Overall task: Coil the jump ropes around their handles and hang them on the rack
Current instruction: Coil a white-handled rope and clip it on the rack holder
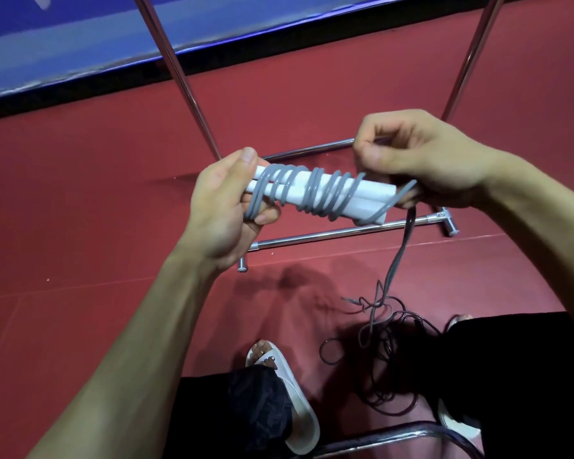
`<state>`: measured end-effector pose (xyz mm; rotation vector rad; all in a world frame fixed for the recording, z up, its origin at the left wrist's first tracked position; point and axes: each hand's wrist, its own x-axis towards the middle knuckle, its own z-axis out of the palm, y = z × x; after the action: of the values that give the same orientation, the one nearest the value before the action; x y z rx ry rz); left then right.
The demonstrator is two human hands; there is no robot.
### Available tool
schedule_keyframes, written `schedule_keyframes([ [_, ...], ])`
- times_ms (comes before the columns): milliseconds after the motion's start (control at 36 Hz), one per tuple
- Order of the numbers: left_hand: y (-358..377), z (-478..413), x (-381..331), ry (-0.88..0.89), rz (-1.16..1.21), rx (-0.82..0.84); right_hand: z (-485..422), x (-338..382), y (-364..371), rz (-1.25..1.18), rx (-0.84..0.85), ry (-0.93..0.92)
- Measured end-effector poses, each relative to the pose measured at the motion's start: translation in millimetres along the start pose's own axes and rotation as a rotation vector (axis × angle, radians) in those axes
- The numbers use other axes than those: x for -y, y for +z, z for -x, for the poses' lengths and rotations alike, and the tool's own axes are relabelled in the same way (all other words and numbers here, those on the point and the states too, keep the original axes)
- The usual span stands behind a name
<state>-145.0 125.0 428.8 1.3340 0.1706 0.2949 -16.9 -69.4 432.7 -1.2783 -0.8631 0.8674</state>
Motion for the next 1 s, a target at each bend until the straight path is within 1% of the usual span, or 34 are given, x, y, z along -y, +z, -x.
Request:
schedule_keyframes([
  [83, 1, 1, 2, -0.009, -0.016, 0.001, 1, 1, -5, -0.079, 0.107, -0.021],
  [139, 0, 1, 2, -0.017, -0.027, -0.005, 2, 1, -10, -0.068, 0.163, -0.012],
  [222, 2, 3, 0, -0.032, -0.042, -0.007, 2, 0, -11, 0.005, 0.161, -0.037],
  [389, 10, 5, 1, -0.013, -0.012, -0.016, -1, -4, 1, 0.149, -0.041, -0.191],
  [472, 10, 4, 1, 0.008, 0.028, -0.091, -3, -7, -1, 0.250, -0.199, -0.257],
  [528, 10, 3, 1, 0.020, 0.039, -0.141, -4, -8, -3, 0.263, -0.264, -0.259],
  [639, 11, 1, 3, 0.057, 0.064, -0.193, -3, -4, 1, 0.261, -0.246, -0.242],
  [722, 13, 1, 4, 0.058, 0.062, -0.238, 0, 0, 5, 0.357, -0.280, -0.205],
  [833, 14, 0, 4, 0.063, 0.053, -0.285, 0, 6, 12, 0.558, -0.375, -0.167],
  [1000, 17, -1, 4, 0.041, 0.036, -0.365, 0, 8, 21, 0.720, -0.485, -0.131],
])
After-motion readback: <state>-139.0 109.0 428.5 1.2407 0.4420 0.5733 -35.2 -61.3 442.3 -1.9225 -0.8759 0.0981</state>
